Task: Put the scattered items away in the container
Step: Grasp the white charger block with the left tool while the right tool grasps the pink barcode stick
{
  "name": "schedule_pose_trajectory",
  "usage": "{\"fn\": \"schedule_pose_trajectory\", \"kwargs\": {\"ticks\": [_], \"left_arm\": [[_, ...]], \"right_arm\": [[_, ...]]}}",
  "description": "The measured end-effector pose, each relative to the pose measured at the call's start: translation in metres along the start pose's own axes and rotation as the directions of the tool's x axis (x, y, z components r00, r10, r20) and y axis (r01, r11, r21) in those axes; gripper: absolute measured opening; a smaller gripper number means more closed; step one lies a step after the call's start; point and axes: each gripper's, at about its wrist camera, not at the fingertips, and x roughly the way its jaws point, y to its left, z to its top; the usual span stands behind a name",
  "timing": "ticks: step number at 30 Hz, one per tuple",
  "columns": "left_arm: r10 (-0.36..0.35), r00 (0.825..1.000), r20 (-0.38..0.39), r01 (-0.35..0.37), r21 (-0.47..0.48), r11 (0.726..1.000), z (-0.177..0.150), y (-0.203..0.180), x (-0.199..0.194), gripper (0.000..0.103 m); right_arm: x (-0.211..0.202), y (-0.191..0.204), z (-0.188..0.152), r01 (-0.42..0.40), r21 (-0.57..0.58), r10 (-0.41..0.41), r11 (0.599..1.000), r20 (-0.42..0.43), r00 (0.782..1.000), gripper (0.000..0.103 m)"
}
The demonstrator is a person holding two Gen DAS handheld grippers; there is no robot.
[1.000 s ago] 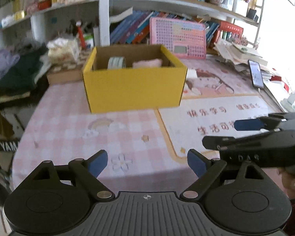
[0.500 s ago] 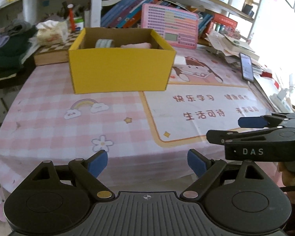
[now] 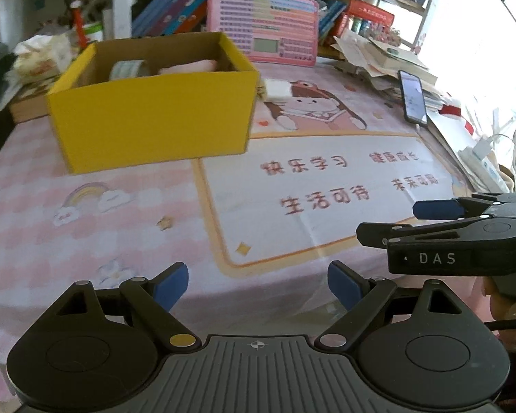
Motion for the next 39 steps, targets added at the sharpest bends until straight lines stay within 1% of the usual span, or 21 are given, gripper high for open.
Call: {"fn": "schedule_pose_trajectory", "kwargs": {"ticks": [5, 10, 17, 23, 27, 30, 33, 35, 39], "left_arm": [[-0.014, 1.000, -0.016, 0.014, 0.016, 1.000, 0.022, -0.022, 0.028, 0.090], [-0.025, 1.000, -0.019, 0.026, 0.048, 0.998, 0.050, -0.046, 0.057, 0.090], [-0.045, 0.999, 0.015, 0.044, 0.082, 0.996, 0.090, -0.081, 0.094, 0.090], [-0.020, 1.000, 0.021, 0.017, 0.117, 0.993, 0.127, -0.106, 0.121, 0.090], [0.028, 0.998, 0.050, -0.034, 0.129, 0.991, 0.154, -0.115, 0.139, 0.090], [0.081, 0.993, 0.082, -0.089, 0.104, 0.991, 0.175, -0.116, 0.154, 0.090], [0.126, 0.988, 0.087, -0.133, 0.080, 0.988, 0.195, -0.113, 0.172, 0.090], [0.158, 0.984, 0.086, -0.164, 0.068, 0.984, 0.205, -0.110, 0.185, 0.090], [0.233, 0.968, 0.094, -0.239, 0.050, 0.970, 0.218, -0.104, 0.215, 0.089]], "right_arm": [[0.015, -0.032, 0.012, 0.019, 0.010, -0.019, 1.000, -0.016, 1.000, 0.078], [0.028, -0.067, 0.033, 0.039, 0.030, -0.038, 0.999, -0.013, 0.999, 0.078], [0.047, -0.116, 0.063, 0.061, 0.040, -0.062, 0.997, 0.025, 0.998, 0.078], [0.061, -0.164, 0.094, 0.049, 0.091, -0.056, 0.995, 0.081, 0.995, 0.077], [0.075, -0.188, 0.116, 0.032, 0.102, -0.043, 0.994, 0.107, 0.993, 0.077], [0.089, -0.201, 0.133, 0.001, 0.107, -0.013, 0.994, 0.115, 0.993, 0.077], [0.104, -0.206, 0.151, -0.030, 0.091, 0.018, 0.995, 0.130, 0.991, 0.077], [0.115, -0.209, 0.166, -0.049, 0.083, 0.037, 0.995, 0.141, 0.989, 0.077], [0.139, -0.207, 0.194, -0.096, 0.070, 0.084, 0.993, 0.161, 0.983, 0.077]]}}
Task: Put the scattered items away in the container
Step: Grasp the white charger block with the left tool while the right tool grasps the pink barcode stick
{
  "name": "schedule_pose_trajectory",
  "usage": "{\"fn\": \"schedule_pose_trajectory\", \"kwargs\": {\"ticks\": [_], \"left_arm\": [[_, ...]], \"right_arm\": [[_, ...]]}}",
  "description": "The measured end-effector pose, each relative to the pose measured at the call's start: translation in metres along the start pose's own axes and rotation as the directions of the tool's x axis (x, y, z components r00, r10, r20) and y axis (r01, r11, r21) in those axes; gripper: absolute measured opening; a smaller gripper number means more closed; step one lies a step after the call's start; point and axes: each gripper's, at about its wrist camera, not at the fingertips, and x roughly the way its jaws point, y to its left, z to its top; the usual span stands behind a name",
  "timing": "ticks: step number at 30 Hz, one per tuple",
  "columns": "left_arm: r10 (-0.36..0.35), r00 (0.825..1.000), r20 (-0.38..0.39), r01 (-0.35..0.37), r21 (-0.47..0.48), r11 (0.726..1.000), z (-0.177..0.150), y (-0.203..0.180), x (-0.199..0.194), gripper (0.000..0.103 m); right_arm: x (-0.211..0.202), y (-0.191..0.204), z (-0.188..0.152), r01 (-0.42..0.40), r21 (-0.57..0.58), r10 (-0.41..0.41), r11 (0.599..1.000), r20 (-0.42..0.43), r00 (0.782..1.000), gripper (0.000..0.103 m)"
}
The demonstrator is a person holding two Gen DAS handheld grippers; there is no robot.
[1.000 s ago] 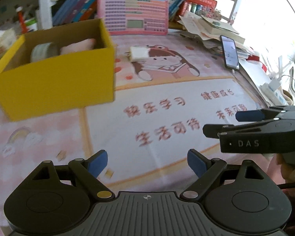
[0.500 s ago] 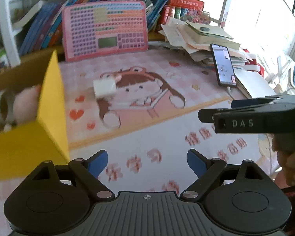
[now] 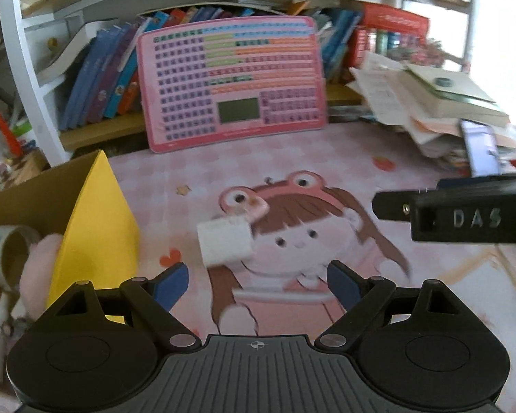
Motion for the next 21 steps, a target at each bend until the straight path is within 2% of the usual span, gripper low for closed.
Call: {"fn": "schedule_pose_trajectory", "kwargs": {"ticks": [1, 4, 13, 16, 19, 20, 21], "left_arm": [[0.016, 1.000, 0.000, -0.016, -0.007, 1.000, 0.002, 0.001, 0.009, 0.089], [0.028, 1.000, -0.013, -0.028, -0.015, 0.999, 0.007, 0.004, 0.031, 0.089], [0.089, 0.995, -0.046, -0.091, -0.040, 0.995, 0.017, 0.014, 0.074, 0.087], [0.114, 0.992, -0.045, -0.115, -0.021, 0.993, 0.018, 0.015, 0.082, 0.079], [0.127, 0.991, -0.046, -0.129, -0.027, 0.991, 0.018, 0.019, 0.086, 0.063], [0.103, 0.993, -0.065, -0.108, -0.067, 0.992, 0.019, 0.021, 0.085, 0.062], [0.087, 0.994, -0.062, -0.091, -0.076, 0.993, 0.020, 0.023, 0.083, 0.054]], "right_arm": [[0.006, 0.001, 0.004, 0.001, -0.006, -0.001, 1.000, 0.022, 1.000, 0.077], [0.027, 0.005, 0.016, -0.027, -0.005, 0.027, 1.000, 0.020, 0.999, 0.077], [0.068, 0.013, 0.025, -0.081, -0.018, 0.080, 0.997, -0.055, 0.995, 0.077], [0.080, 0.017, 0.028, -0.094, -0.032, 0.091, 0.995, -0.077, 0.993, 0.078], [0.090, 0.023, 0.032, -0.103, -0.044, 0.099, 0.994, -0.093, 0.991, 0.077], [0.093, 0.025, 0.032, -0.107, -0.048, 0.102, 0.993, -0.095, 0.990, 0.077], [0.095, 0.027, 0.033, -0.112, -0.053, 0.107, 0.992, -0.096, 0.990, 0.078]]}}
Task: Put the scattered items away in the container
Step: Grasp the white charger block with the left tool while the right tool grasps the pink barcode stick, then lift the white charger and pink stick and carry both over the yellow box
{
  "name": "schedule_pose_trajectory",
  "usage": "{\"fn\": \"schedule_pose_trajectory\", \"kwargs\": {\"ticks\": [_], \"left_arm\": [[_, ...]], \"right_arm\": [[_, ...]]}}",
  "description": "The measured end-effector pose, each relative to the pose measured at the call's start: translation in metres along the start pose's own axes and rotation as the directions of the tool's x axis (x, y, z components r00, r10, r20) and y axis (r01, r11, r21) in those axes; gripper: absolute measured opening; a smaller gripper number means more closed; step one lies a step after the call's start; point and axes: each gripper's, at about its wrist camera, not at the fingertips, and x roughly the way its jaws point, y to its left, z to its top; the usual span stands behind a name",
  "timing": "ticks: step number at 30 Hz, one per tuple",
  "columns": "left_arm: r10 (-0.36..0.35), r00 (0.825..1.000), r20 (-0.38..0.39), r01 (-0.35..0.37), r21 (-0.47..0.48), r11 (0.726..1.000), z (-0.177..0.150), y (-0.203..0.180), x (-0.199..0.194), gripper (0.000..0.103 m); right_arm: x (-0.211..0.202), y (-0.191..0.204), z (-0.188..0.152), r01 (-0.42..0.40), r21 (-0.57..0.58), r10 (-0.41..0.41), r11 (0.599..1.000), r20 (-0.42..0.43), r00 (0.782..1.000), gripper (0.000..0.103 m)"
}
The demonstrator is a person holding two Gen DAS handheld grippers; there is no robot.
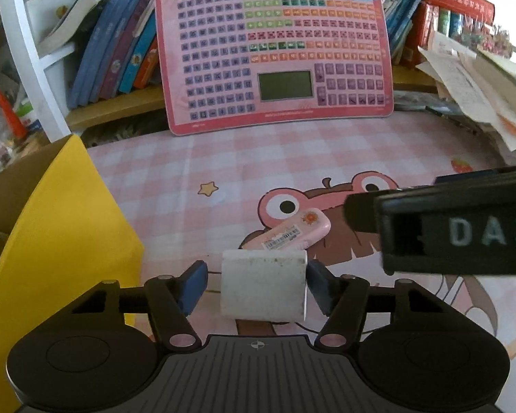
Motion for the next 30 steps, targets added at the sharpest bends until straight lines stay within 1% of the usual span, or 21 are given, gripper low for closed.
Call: {"fn": "schedule_pose_trajectory", "kwargs": {"ticks": [1, 3, 5, 7, 11, 15, 16, 17, 21, 22, 23, 24, 27, 29, 30], "left_arm": [[-0.024, 1.000, 0.003, 0.024, -0.004, 1.000, 0.000, 0.002, -0.004, 0.050], [-0.046, 0.998, -0.032, 0.046, -0.008, 0.999, 0.001, 0.004, -0.011, 0.050], [-0.071, 0.997, -0.034, 0.070, -0.024, 0.997, -0.005, 0.005, -0.025, 0.050], [-0.079, 0.996, -0.048, 0.077, -0.030, 0.997, -0.015, 0.008, -0.038, 0.050], [-0.099, 0.993, -0.057, 0.094, -0.076, 0.993, -0.036, 0.017, -0.066, 0.050], [-0.128, 0.990, -0.063, 0.117, -0.152, 0.981, -0.054, 0.027, -0.091, 0.050], [-0.131, 0.989, -0.064, 0.119, -0.163, 0.979, -0.057, 0.028, -0.096, 0.050], [-0.132, 0.989, -0.065, 0.120, -0.167, 0.979, -0.059, 0.029, -0.100, 0.050], [-0.129, 0.990, -0.059, 0.118, -0.168, 0.979, -0.065, 0.030, -0.116, 0.050], [-0.125, 0.991, -0.048, 0.116, -0.165, 0.979, -0.066, 0.030, -0.122, 0.050], [-0.124, 0.992, -0.037, 0.116, -0.163, 0.980, -0.067, 0.031, -0.125, 0.050], [-0.122, 0.992, -0.026, 0.116, -0.161, 0.980, -0.067, 0.030, -0.130, 0.050], [-0.129, 0.992, -0.006, 0.127, -0.154, 0.980, -0.066, 0.030, -0.139, 0.050], [-0.142, 0.990, 0.001, 0.141, -0.147, 0.979, -0.068, 0.029, -0.144, 0.050], [-0.148, 0.989, 0.001, 0.146, -0.143, 0.979, -0.068, 0.028, -0.146, 0.050]], "right_arm": [[0.002, 0.002, 0.001, -0.005, -0.005, 0.005, 1.000, -0.001, 1.000, 0.078], [0.006, 0.004, 0.001, -0.012, -0.015, 0.012, 1.000, -0.003, 1.000, 0.078], [0.010, 0.005, 0.002, -0.014, -0.026, 0.014, 1.000, -0.007, 1.000, 0.078], [0.015, 0.008, 0.001, -0.020, -0.044, 0.020, 0.999, -0.014, 1.000, 0.078], [0.028, 0.017, 0.002, -0.053, -0.103, 0.050, 0.993, -0.030, 0.998, 0.078], [0.043, 0.036, -0.001, -0.076, -0.178, 0.071, 0.981, -0.035, 0.997, 0.079], [0.048, 0.042, -0.003, -0.075, -0.199, 0.069, 0.977, -0.039, 0.997, 0.082], [0.053, 0.048, -0.005, -0.069, -0.218, 0.061, 0.973, -0.044, 0.997, 0.086], [0.077, 0.064, -0.012, -0.017, -0.253, 0.000, 0.967, -0.069, 0.998, 0.086], [0.080, 0.065, -0.014, -0.006, -0.249, -0.011, 0.968, -0.066, 0.998, 0.085], [0.081, 0.065, -0.016, 0.003, -0.247, -0.015, 0.969, -0.049, 0.999, 0.079], [0.080, 0.065, -0.016, 0.006, -0.245, -0.015, 0.970, -0.036, 0.999, 0.076], [0.073, 0.063, -0.016, 0.021, -0.248, -0.032, 0.969, -0.040, 0.999, 0.075], [0.061, 0.058, -0.019, 0.038, -0.249, -0.048, 0.968, -0.035, 0.998, 0.075], [0.052, 0.053, -0.020, 0.033, -0.234, -0.043, 0.972, -0.037, 0.998, 0.075]]}}
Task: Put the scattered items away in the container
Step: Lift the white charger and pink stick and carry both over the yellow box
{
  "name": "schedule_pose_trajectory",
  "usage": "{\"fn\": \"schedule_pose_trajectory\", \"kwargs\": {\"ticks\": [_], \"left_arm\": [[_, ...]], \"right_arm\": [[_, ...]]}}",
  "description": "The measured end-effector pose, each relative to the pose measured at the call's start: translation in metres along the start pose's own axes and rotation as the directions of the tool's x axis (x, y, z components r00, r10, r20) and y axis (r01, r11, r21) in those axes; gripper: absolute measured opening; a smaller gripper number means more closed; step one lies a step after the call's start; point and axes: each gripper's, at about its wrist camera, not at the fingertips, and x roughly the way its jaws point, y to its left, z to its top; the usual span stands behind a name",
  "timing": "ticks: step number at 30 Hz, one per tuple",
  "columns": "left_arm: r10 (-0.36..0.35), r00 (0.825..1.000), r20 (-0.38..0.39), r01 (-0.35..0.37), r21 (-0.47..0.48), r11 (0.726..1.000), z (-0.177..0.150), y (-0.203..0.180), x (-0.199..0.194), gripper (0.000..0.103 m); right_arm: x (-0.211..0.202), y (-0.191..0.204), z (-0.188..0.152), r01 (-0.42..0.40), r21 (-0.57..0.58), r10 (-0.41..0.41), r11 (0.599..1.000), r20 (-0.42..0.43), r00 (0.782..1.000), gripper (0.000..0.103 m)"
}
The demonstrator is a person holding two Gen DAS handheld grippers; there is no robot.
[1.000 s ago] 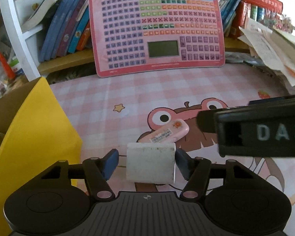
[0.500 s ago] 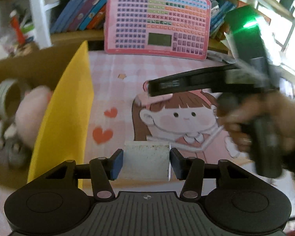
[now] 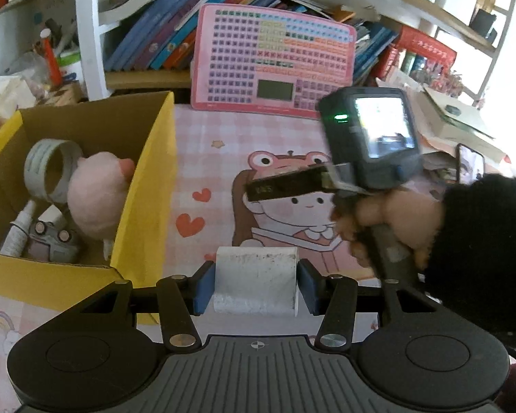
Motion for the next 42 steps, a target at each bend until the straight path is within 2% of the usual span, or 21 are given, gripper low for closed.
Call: {"fn": "schedule_pose_trajectory", "kwargs": {"ticks": [9, 17, 22, 30, 42], "left_arm": [[-0.057, 0.998, 0.024, 0.055, 0.068, 0.996, 0.000, -0.016, -0.012, 0.050], [-0.090, 0.995, 0.034, 0.089, 0.051, 0.995, -0.004, -0.018, -0.019, 0.050], [-0.102, 0.995, 0.016, 0.100, 0.058, 0.993, -0.013, -0.019, -0.026, 0.050], [-0.094, 0.995, -0.022, 0.095, 0.031, 0.995, -0.022, -0.014, -0.030, 0.050], [-0.104, 0.994, -0.026, 0.105, 0.008, 0.994, -0.034, -0.006, -0.039, 0.050]], "right_arm": [[-0.091, -0.043, -0.051, -0.075, 0.154, 0.082, 0.985, -0.037, 0.996, 0.075], [-0.148, -0.039, -0.102, -0.092, 0.261, 0.114, 0.961, -0.072, 0.991, 0.075], [-0.158, -0.038, -0.107, -0.075, 0.262, 0.096, 0.962, -0.068, 0.993, 0.075], [-0.166, -0.028, -0.112, -0.095, 0.261, 0.119, 0.961, -0.077, 0.990, 0.075], [-0.170, -0.015, -0.120, -0.094, 0.246, 0.124, 0.965, -0.110, 0.986, 0.075]]}}
